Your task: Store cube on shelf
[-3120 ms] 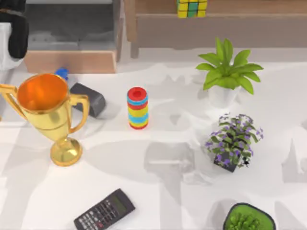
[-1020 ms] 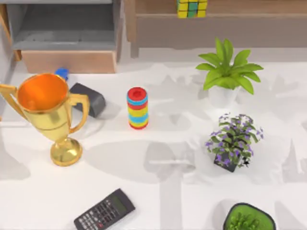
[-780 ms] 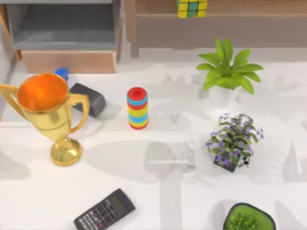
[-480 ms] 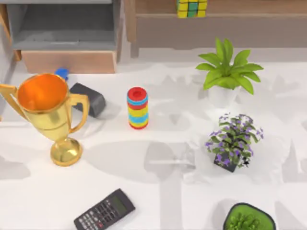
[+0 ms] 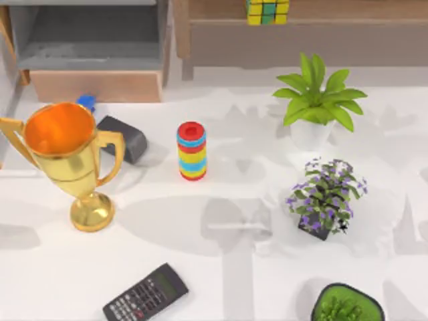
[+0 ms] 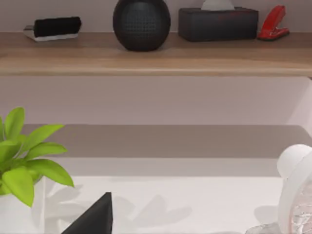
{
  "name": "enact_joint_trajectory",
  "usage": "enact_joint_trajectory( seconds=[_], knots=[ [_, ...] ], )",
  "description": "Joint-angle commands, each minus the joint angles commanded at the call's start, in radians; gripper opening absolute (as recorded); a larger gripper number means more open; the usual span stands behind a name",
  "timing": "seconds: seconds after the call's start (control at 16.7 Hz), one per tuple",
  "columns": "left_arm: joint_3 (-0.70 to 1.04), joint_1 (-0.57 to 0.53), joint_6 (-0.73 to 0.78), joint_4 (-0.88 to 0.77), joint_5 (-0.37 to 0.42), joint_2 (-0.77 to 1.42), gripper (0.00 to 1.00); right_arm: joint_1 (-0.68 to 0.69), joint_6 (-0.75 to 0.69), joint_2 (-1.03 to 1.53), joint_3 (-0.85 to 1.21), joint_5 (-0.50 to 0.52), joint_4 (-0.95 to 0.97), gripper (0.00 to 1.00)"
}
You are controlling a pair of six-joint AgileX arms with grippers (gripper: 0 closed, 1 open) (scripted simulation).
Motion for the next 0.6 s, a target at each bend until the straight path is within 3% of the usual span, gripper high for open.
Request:
enact_joint_trajectory(
  seconds=[0.24, 0.6],
  knots=[
    [0.016, -0.008, -0.001, -0.018, -0.009, 0.017, 0.0, 0.0, 0.0, 0.0, 0.0, 0.0, 0.0, 1.0],
    [0.198, -0.106, -0.013, -0.118, -0.106, 0.091, 0.0, 0.0, 0.0, 0.0, 0.0, 0.0, 0.0, 1.0]
  ],
)
